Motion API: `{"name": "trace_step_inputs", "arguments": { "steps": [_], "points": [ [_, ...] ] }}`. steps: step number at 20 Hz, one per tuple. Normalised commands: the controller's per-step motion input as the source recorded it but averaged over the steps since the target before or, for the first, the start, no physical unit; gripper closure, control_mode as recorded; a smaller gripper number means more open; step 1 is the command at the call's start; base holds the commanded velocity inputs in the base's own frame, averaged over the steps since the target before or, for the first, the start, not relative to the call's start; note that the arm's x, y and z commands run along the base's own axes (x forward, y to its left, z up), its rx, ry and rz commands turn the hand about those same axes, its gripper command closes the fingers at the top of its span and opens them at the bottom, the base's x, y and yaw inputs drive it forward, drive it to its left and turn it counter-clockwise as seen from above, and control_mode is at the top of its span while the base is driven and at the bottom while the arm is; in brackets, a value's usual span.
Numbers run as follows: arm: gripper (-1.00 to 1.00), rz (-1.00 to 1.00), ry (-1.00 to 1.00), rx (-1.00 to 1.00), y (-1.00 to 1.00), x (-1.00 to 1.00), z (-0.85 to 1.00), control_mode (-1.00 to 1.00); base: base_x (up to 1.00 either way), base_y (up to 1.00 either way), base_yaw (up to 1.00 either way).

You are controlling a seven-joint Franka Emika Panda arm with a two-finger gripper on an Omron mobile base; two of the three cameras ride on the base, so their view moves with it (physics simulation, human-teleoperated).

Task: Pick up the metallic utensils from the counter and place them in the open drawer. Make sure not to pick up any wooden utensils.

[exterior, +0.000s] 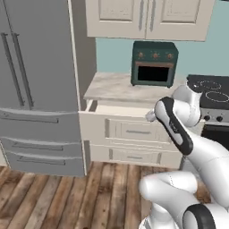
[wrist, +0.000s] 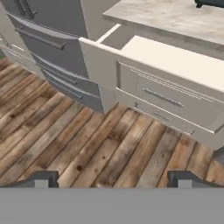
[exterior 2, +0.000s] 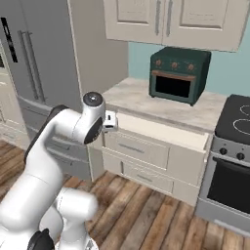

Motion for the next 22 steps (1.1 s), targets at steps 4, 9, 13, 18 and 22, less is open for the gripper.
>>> {"name": "trace_step_inputs", "arguments": {
  "steps": [4,9,13,18,22],
  "points": [
    [-1.0,0.0,0.0,0.0,0.0,0.0,0.0,1.0,-0.23,0.86,0.82],
    [-1.0,0.0,0.0,0.0,0.0,0.0,0.0,1.0,-0.05,0.56,0.91],
    [-1.0,0.0,0.0,0.0,0.0,0.0,0.0,1.0,0.01,0.24,0.91],
    [-1.0,0.0,0.0,0.0,0.0,0.0,0.0,1.0,0.04,0.01,0.91],
    [-1.0,0.0,0.0,0.0,0.0,0.0,0.0,1.0,0.34,-0.05,0.59]
  ]
}}
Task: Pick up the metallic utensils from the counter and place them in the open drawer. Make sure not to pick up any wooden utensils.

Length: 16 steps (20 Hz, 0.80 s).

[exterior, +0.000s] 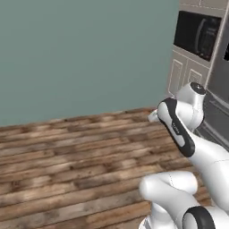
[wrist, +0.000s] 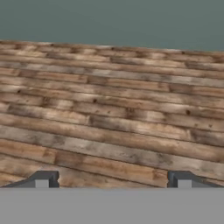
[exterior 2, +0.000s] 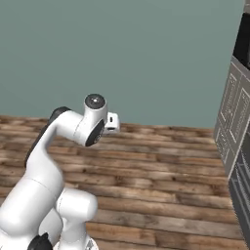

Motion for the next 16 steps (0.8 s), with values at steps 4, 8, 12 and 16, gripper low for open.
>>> {"name": "trace_step_inputs", "arguments": {
  "steps": [4,8,12,16],
  "points": [
    [-1.0,0.0,0.0,0.0,0.0,0.0,0.0,1.0,0.35,0.03,0.64],
    [-1.0,0.0,0.0,0.0,0.0,0.0,0.0,1.0,0.39,0.0,0.91],
    [-1.0,0.0,0.0,0.0,0.0,0.0,0.0,1.0,0.66,0.0,0.89],
    [-1.0,0.0,0.0,0.0,0.0,0.0,0.0,1.0,0.77,0.0,0.85]
  ]
}}
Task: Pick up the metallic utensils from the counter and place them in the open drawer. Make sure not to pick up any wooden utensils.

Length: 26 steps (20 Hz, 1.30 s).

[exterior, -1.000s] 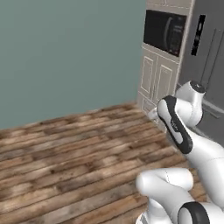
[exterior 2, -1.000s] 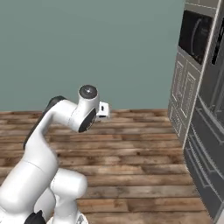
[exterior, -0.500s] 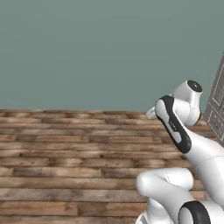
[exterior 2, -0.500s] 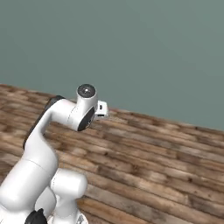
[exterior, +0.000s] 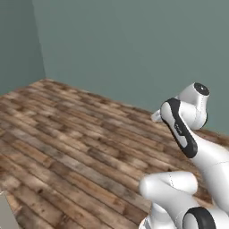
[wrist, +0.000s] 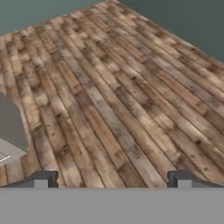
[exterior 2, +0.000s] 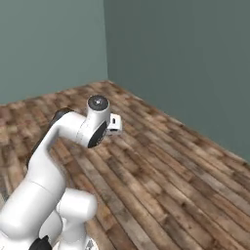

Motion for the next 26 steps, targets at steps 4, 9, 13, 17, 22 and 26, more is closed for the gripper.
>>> {"name": "trace_step_inputs", "arguments": {
  "steps": [4,9,13,17,22,26],
  "points": [
    [-1.0,0.0,0.0,0.0,0.0,0.0,0.0,1.0,0.7,0.0,0.86],
    [-1.0,0.0,0.0,0.0,0.0,0.0,0.0,1.0,0.79,-0.31,0.81],
    [-1.0,0.0,0.0,0.0,0.0,0.0,0.0,1.0,1.0,-0.47,0.57],
    [-1.0,0.0,0.0,0.0,0.0,0.0,0.0,1.0,1.0,-0.33,0.53],
    [-1.0,0.0,0.0,0.0,0.0,0.0,0.0,1.0,1.0,-0.4,0.6],
    [-1.0,0.0,0.0,0.0,0.0,0.0,0.0,1.0,1.0,-0.73,0.6]
  ]
}}
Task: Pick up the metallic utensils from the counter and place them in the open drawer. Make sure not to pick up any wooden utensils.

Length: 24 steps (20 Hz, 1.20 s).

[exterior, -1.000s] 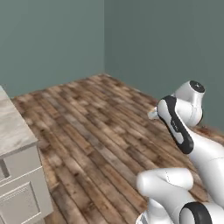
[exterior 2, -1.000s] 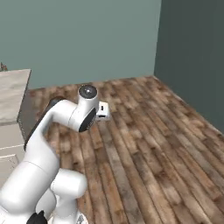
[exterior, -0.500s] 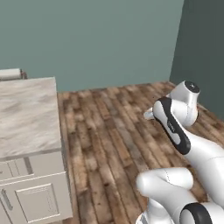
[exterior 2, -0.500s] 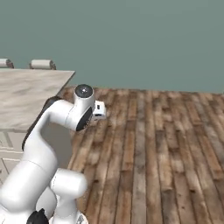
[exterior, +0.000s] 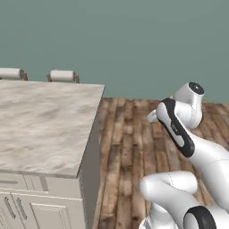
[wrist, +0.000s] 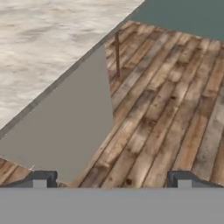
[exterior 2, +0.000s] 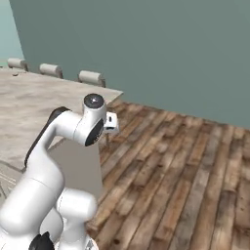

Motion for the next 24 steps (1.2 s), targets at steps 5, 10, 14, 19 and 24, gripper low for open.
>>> {"name": "trace_step_inputs", "arguments": {
  "steps": [5,10,14,19,24],
  "points": [
    [-1.0,0.0,0.0,0.0,0.0,0.0,0.0,1.0,0.96,-0.81,0.61],
    [-1.0,0.0,0.0,0.0,0.0,0.0,0.0,1.0,0.38,-1.0,0.33],
    [-1.0,0.0,0.0,0.0,0.0,0.0,0.0,1.0,0.87,-1.0,0.24],
    [-1.0,0.0,0.0,0.0,0.0,0.0,0.0,1.0,1.0,-1.0,0.4],
    [-1.0,0.0,0.0,0.0,0.0,0.0,0.0,1.0,1.0,-0.73,0.57]
  ]
}}
